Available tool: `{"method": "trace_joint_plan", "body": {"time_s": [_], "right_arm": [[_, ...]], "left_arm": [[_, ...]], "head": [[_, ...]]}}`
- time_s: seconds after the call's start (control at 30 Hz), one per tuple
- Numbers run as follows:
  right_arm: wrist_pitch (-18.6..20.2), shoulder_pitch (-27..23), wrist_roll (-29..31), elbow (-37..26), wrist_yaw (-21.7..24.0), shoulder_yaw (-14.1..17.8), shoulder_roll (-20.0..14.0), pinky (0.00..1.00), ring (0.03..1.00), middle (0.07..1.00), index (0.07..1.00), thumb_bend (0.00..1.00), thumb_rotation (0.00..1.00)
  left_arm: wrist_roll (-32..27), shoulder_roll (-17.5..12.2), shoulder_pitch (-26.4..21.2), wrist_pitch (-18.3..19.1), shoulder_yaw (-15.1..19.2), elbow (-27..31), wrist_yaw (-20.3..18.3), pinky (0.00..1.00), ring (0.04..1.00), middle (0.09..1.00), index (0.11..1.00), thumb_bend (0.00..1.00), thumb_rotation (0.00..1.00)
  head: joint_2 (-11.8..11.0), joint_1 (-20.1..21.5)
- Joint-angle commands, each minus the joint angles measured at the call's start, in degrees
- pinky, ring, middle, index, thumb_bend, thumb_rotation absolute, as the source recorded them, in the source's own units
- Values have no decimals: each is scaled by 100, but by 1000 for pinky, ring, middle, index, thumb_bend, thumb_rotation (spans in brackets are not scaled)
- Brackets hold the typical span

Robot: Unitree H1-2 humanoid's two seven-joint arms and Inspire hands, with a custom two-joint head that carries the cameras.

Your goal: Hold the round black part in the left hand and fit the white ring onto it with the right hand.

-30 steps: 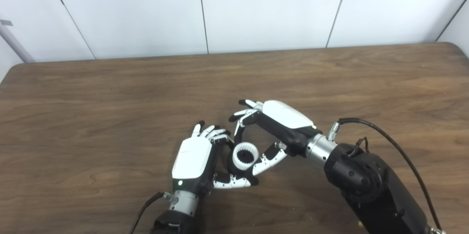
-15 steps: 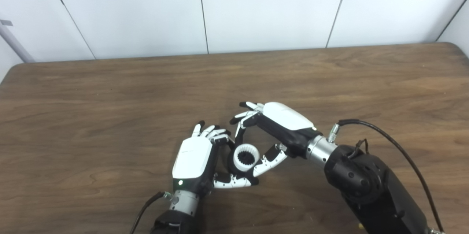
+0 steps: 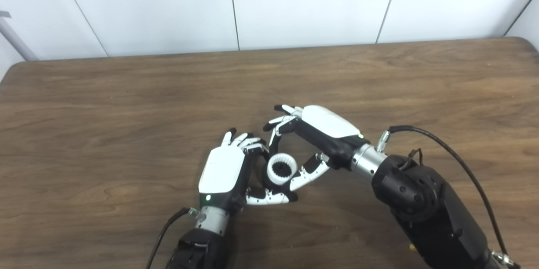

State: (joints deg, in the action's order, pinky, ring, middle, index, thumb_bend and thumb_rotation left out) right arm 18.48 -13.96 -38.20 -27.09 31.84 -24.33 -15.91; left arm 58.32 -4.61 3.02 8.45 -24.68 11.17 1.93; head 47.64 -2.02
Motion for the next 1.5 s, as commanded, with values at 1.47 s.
{"method": "trace_joint_plan", "body": {"time_s": [1.47], "right_arm": [[-91, -100, -4, 227, -175, 229, 154, 953, 967, 812, 484, 521, 142]], "left_arm": [[122, 47, 3, 77, -68, 226, -128, 1000, 888, 783, 483, 525, 57]], "head": [[38, 40]]}}
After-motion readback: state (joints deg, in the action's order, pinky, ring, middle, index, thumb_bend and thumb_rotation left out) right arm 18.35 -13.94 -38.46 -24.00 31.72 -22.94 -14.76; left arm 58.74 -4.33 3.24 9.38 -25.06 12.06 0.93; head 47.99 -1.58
